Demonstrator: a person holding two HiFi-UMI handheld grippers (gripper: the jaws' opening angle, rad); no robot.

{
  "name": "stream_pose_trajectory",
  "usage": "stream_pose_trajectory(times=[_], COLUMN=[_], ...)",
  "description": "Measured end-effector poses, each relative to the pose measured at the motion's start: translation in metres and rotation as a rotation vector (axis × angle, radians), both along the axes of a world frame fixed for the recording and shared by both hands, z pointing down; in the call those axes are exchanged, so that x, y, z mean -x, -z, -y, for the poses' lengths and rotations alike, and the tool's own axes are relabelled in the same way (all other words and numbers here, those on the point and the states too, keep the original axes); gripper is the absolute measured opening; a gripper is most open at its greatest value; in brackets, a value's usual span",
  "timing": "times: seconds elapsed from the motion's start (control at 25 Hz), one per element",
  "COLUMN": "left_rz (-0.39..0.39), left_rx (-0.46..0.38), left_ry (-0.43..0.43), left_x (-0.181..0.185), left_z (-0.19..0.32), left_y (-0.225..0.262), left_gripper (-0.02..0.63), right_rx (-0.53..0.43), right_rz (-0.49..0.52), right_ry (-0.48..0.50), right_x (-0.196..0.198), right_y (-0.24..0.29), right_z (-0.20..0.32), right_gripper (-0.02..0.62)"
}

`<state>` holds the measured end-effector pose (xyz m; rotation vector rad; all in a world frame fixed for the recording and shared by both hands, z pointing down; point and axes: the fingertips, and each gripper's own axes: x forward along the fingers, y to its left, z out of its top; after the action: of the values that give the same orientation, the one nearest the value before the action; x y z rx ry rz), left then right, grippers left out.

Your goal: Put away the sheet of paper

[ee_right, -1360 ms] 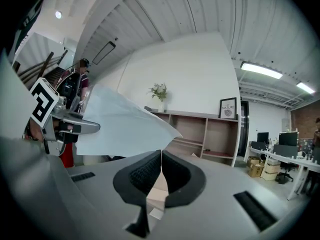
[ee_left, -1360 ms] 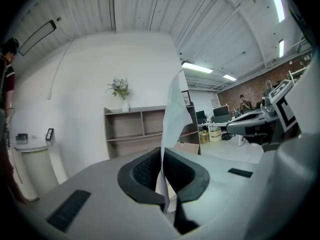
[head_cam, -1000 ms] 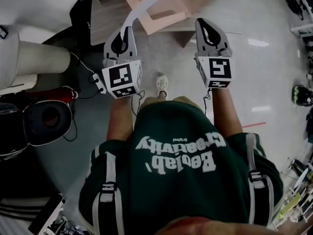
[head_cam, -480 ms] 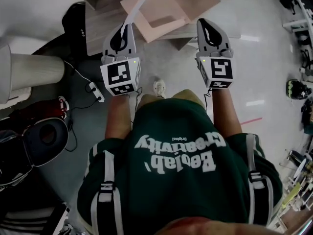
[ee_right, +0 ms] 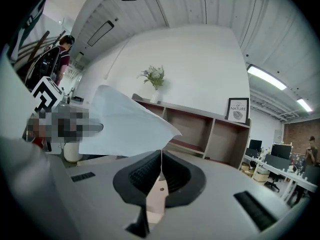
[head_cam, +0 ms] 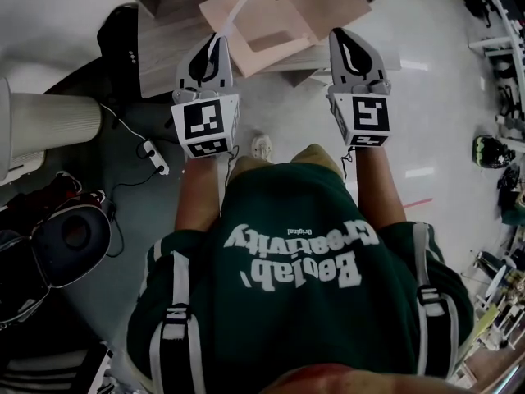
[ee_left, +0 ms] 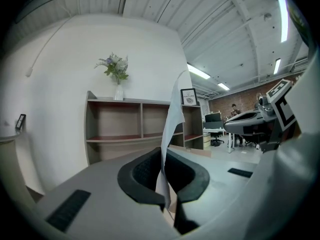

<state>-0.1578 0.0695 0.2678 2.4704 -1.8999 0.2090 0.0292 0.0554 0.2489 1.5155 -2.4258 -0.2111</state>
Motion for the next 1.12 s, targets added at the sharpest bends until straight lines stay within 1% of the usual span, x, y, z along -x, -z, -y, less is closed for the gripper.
stream_pose_trajectory(times=[0.16, 0.4, 0.48, 0.72, 0.84, 0.92, 1.0, 1.12], left_rz=[-0.009, -0.073, -0.077, -0.058, -0.062, -0.075, -0.101, -0.143], left_rx=[0.011, 0.057, 0.075, 0.137, 0.152, 0.161, 0.184, 0.260], left_ry=[-0.025, -0.077, -0.082, -0.093, -0.103, -0.120, -0.118, -0.070], left_x=[-0.012, -0.045, -0.056, -0.091, -0.107, -0.118, -0.125, -0.127], left_z=[0.013, 0.043, 0.055, 0.097, 0.117, 0.130, 0.142, 0.162], left_y=[-0.002, -0.011, -0.016, -0.036, -0.042, -0.045, -0.053, -0.079], left_gripper=[0.018, 0.018, 0.018, 0.018, 0.018, 0.018, 0.018, 0.018], right_rx=[0.002, 0.011, 0.024, 0.059, 0.068, 0.073, 0.077, 0.087], right_rz=[0.000, -0.001, 0.003, 0.030, 0.049, 0.061, 0.068, 0.075], right_ry=[-0.008, -0.015, -0.014, 0.014, 0.041, 0.061, 0.082, 0.116], right_x=[-0.008, -0.032, -0.041, -0.067, -0.076, -0.080, -0.084, -0.088], right_y=[-0.004, -0.012, -0.018, -0.034, -0.041, -0.045, -0.049, -0.056], right_z=[0.008, 0.028, 0.040, 0.092, 0.123, 0.144, 0.164, 0.193], right_gripper=[0.035, 0.035, 0.035, 0.035, 0.035, 0.035, 0.035, 0.035])
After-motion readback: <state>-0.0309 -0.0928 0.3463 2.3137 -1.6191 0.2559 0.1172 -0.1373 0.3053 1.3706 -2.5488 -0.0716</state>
